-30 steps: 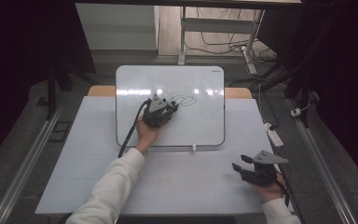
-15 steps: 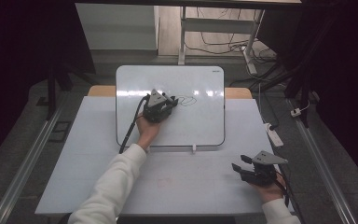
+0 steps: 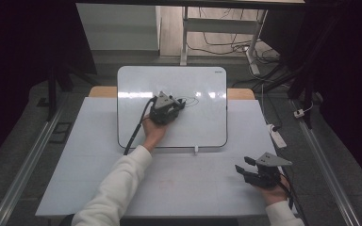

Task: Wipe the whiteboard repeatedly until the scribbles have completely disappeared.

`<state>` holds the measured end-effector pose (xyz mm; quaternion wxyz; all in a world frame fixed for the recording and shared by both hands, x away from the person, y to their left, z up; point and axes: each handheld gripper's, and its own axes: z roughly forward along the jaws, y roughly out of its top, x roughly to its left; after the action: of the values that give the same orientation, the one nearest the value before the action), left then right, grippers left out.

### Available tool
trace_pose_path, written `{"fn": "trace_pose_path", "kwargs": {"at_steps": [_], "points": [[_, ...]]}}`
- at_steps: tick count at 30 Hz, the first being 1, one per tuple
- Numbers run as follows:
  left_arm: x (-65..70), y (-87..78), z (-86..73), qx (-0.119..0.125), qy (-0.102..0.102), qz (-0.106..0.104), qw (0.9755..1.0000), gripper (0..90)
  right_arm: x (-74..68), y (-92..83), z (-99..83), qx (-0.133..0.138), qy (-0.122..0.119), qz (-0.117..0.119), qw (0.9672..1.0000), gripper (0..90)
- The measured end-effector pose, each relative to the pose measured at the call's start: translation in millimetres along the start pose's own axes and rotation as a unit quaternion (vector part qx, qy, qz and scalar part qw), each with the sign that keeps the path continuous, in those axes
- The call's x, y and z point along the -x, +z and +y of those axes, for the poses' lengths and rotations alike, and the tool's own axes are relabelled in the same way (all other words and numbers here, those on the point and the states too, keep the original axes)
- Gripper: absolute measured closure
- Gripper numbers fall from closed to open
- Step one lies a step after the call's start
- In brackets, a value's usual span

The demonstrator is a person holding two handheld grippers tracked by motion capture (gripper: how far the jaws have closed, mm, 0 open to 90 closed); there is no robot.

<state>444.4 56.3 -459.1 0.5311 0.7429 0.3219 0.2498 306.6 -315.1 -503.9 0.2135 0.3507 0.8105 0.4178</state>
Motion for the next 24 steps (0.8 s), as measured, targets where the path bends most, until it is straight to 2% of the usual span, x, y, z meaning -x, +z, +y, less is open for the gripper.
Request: {"fn": "trace_pose_path", "kwargs": {"at_steps": [3,7,9,11,14,19,21,24], "points": [[-11.1,-6.2,2.6,0.002,-0.005,0.013,0.9999,77.8,1.1,-0.2,-0.8,0.000,0.001,0.000,1.0000,45.9],[-40.1,-21.8,7.4,0.021,-0.047,0.038,0.9980,77.7,0.7,-1.1,-1.1,0.001,0.002,0.001,1.0000,45.9],[-46.5,-24.2,9.8,0.025,-0.054,0.043,0.9973,77.7,0.4,-0.9,-1.2,0.001,0.001,0.001,1.0000,45.9],[-44.6,-21.2,10.7,0.027,-0.056,0.044,0.9971,77.8,0.0,-0.6,-0.9,0.000,0.001,0.001,1.0000,45.9],[-32.6,-10.0,9.6,0.029,-0.055,0.025,0.9977,77.7,-0.6,0.0,-0.5,-0.001,0.001,0.001,1.0000,45.9],[-8.8,8.7,10.3,0.019,-0.036,-0.002,0.9992,77.8,-0.6,0.8,-0.9,-0.003,-0.001,0.002,1.0000,45.9],[-10.9,7.4,13.3,0.016,-0.028,0.003,0.9995,77.7,0.3,0.1,-1.4,-0.002,0.001,0.002,1.0000,45.9],[-28.0,-2.7,16.7,0.023,-0.040,0.025,0.9986,77.7,1.6,-0.5,-2.3,0.000,0.005,0.002,1.0000,45.9]]}}
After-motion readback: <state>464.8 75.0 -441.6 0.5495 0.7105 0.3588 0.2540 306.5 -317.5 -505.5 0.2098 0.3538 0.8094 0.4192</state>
